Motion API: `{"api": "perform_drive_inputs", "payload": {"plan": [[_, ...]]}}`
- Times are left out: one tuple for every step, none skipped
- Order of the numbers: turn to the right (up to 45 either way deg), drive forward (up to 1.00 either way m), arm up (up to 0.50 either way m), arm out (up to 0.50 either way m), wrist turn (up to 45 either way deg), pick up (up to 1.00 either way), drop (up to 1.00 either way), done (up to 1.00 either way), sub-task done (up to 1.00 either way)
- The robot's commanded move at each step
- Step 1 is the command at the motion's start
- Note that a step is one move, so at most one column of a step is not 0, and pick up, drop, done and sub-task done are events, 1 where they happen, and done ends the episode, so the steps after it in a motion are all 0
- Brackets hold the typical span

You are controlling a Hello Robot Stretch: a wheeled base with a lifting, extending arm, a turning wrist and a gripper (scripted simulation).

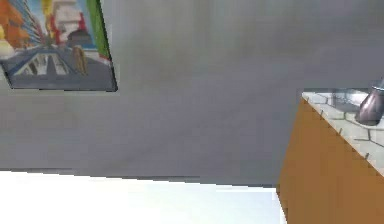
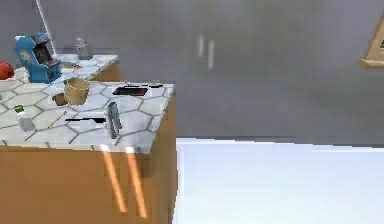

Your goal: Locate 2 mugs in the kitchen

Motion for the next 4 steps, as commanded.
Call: {"api": "perform_drive_inputs", "payload": {"plan": [[0.0, 0.25, 0.0, 0.0, 0.0, 0.0, 0.0, 0.0, 0.0], [45.0, 0.0, 0.0, 0.0, 0.0, 0.0, 0.0, 0.0, 0.0], [27.0, 0.0, 0.0, 0.0, 0.0, 0.0, 0.0, 0.0, 0.0], [0.0, 0.0, 0.0, 0.0, 0.0, 0.0, 0.0, 0.0, 1.0]]}}
